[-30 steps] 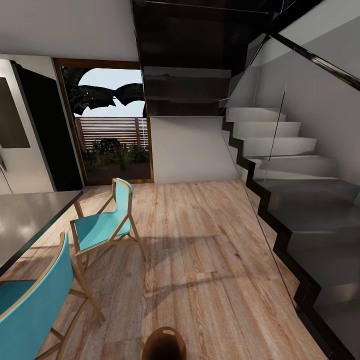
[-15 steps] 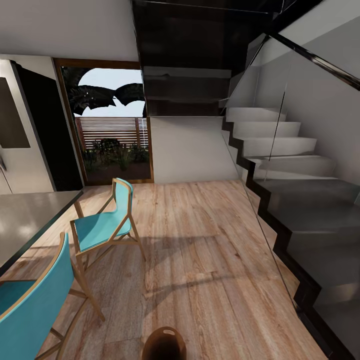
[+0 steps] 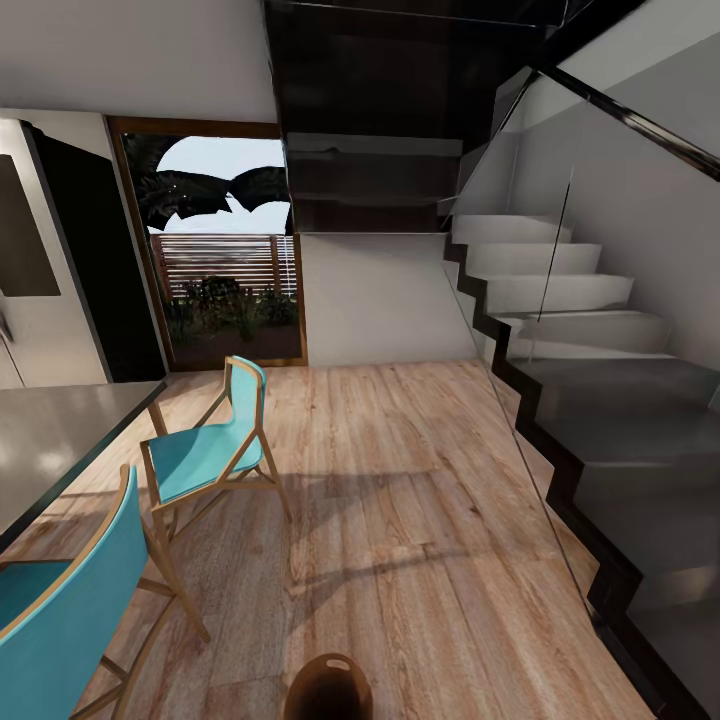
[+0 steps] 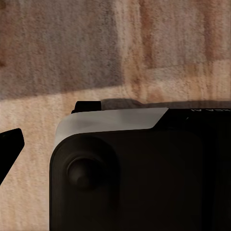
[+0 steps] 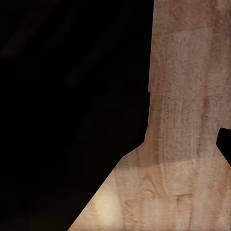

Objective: Put the three can of soda from the living room inside the tash can in the kitchen.

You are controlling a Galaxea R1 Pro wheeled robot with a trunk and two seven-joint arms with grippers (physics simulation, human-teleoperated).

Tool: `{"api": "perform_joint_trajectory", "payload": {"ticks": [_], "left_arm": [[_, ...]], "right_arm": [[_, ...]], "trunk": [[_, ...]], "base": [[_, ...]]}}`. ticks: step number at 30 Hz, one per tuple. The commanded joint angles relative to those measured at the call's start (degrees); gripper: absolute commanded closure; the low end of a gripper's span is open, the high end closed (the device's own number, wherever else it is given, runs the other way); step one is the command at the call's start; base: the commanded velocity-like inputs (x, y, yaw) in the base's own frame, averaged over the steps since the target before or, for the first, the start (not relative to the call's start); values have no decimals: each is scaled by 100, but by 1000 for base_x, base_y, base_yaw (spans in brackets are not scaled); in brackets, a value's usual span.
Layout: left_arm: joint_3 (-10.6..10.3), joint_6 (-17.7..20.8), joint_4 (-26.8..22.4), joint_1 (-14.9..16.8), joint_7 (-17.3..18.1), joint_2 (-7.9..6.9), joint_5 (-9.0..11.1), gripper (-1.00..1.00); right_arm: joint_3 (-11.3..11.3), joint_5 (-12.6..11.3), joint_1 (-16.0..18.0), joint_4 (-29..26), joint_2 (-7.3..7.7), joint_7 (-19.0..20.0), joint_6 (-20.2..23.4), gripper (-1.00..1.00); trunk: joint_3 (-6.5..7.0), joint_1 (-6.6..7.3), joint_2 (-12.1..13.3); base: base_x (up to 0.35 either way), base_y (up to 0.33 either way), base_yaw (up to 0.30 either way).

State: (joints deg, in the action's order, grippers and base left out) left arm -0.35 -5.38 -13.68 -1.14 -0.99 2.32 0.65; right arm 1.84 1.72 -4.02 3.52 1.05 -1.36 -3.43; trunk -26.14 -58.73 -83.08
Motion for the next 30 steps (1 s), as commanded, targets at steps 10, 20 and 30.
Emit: {"api": "perform_joint_trajectory", "payload": {"ticks": [10, 20, 30], "left_arm": [[0, 0, 0, 0, 0, 0, 0, -100], [0, 0, 0, 0, 0, 0, 0, -100], [0, 0, 0, 0, 0, 0, 0, -100]], "right_arm": [[0, 0, 0, 0, 0, 0, 0, -100], [0, 0, 0, 0, 0, 0, 0, -100], [0, 0, 0, 0, 0, 0, 0, -100]], "trunk": [[0, 0, 0], [0, 0, 0], [0, 0, 0]], "base": [[0, 0, 0], [0, 0, 0], [0, 0, 0]]}}
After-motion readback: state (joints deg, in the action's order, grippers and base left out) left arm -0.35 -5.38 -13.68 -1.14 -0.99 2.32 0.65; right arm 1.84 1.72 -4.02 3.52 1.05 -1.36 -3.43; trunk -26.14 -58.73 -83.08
